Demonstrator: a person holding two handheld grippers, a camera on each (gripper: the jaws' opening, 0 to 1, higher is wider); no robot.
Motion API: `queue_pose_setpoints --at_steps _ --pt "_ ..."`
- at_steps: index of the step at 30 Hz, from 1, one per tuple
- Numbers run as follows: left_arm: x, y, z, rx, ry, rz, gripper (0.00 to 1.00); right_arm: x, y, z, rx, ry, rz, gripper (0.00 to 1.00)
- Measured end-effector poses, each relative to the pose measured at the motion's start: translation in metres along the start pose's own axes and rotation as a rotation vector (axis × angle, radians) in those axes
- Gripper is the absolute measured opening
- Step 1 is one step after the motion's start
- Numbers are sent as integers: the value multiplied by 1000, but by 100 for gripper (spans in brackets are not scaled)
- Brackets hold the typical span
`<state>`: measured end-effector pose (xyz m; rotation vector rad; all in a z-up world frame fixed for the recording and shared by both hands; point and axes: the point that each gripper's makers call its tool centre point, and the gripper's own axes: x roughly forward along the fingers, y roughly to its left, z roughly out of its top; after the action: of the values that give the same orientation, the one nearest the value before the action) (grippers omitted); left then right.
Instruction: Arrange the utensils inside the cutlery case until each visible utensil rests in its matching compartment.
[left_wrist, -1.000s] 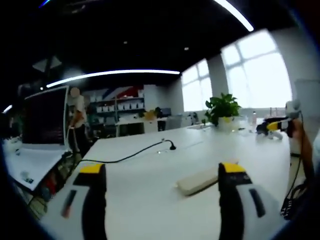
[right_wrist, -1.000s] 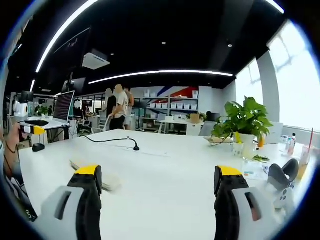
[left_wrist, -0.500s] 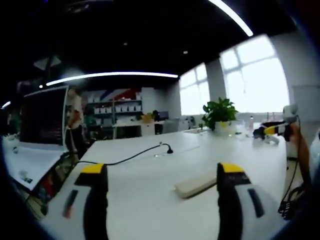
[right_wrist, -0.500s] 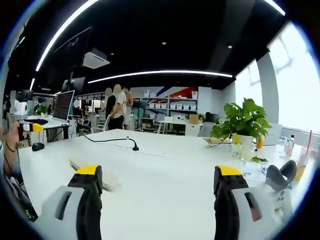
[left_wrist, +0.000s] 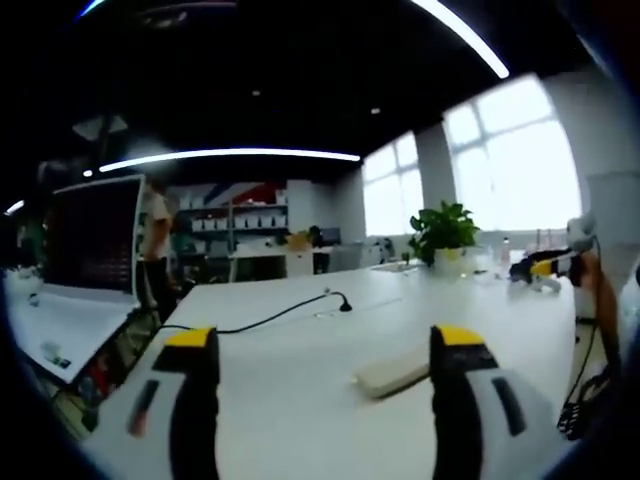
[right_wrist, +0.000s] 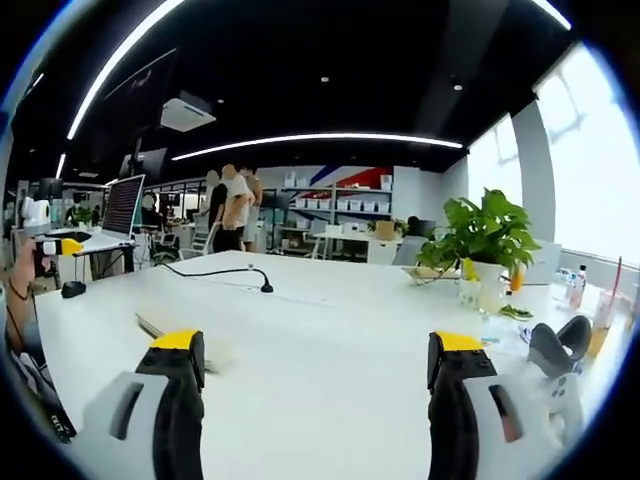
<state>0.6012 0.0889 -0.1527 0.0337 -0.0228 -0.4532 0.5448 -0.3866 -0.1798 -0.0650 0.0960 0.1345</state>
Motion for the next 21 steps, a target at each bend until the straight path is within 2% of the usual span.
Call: queue_pose_setpoints --at_steps 3,5,8,15,21 --pt "0 -1 1 17 -8 -15 92 0 1 1 10 -6 7 96" --pt "-2 -5 1 -1 -3 -57 92 -1 0 1 1 0 -3 96" --pt "-4 -2 6 6 -22 -45 93 -3 -1 1 -9 2 -9 96" --pt "-6 6 4 38 -2 -6 94 -3 -2 1 -6 3 -11 95" --pt "-3 8 -2 44 23 0 95 -2 -1 -1 -4 13 -3 95"
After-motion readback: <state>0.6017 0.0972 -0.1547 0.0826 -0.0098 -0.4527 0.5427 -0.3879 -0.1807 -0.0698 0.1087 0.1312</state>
